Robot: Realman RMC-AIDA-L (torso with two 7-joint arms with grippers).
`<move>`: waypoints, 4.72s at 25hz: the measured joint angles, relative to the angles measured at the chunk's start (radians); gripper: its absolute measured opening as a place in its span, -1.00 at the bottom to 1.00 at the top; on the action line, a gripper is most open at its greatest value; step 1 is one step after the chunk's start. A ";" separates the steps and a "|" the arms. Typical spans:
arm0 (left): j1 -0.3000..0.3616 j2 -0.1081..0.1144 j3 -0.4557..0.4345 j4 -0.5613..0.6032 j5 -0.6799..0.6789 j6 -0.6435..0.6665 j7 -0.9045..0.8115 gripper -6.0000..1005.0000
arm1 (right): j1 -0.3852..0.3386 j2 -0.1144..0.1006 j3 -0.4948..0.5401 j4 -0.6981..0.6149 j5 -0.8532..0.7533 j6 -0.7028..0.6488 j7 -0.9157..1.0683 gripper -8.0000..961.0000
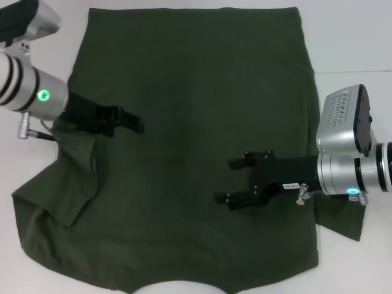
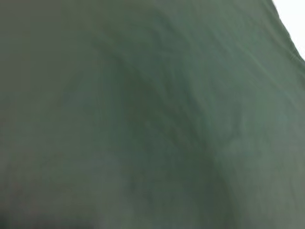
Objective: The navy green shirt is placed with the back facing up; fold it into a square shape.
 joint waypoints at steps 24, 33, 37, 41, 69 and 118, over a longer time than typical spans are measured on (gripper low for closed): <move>0.057 -0.024 0.035 0.082 0.157 0.052 -0.145 0.58 | -0.004 0.003 -0.001 0.002 0.000 0.009 -0.009 0.87; 0.060 -0.036 0.037 0.083 0.199 0.035 -0.180 0.58 | -0.003 0.003 -0.002 0.002 -0.011 0.009 -0.011 0.87; 0.060 -0.039 0.037 0.098 0.216 0.051 -0.189 0.58 | -0.003 0.003 -0.002 0.002 -0.012 0.012 -0.011 0.87; 0.066 -0.039 0.037 0.116 0.225 0.057 -0.205 0.58 | -0.003 0.003 -0.002 0.002 -0.012 0.012 -0.012 0.87; 0.010 -0.093 0.037 0.065 0.217 -0.092 -0.162 0.58 | -0.009 0.003 -0.001 0.003 -0.012 0.007 -0.016 0.87; 0.003 -0.013 0.297 0.179 0.251 -0.022 0.791 0.57 | -0.012 0.006 0.009 0.025 0.118 0.092 0.085 0.86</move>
